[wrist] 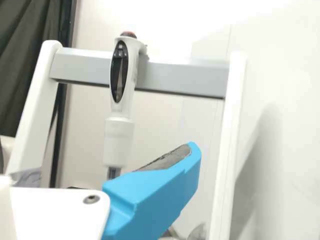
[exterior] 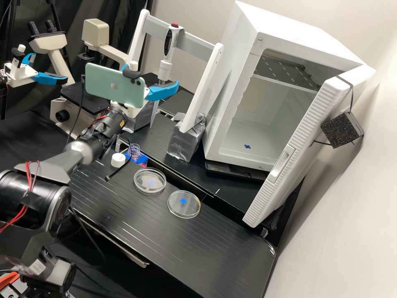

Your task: Use the pipette

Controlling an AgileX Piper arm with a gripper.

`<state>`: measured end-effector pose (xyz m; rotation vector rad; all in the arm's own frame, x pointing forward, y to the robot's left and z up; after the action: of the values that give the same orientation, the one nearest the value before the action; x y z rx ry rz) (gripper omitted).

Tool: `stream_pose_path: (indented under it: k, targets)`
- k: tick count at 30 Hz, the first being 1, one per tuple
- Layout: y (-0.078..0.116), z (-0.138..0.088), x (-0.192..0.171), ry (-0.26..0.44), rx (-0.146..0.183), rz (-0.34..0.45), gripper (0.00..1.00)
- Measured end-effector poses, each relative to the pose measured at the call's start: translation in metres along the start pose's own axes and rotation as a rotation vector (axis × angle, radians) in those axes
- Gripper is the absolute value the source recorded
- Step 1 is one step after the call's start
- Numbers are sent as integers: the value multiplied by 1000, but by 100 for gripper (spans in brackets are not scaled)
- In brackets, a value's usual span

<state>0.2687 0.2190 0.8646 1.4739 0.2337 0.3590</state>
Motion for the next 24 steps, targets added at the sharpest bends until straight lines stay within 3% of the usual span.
stream_pose_path:
  k: [2,11,13,18,19,24]
  targets:
    - [2,-4,14,-18,-28,-5,100]
    - [4,-11,50,-78,-72,-15,100]
    - [2,-12,57,-77,-102,-20,100]
    - [-2,-12,66,-85,-112,-49,100]
    - [-2,-12,68,-88,-105,-49,0]
    - [-2,-10,74,-99,-114,-58,0]
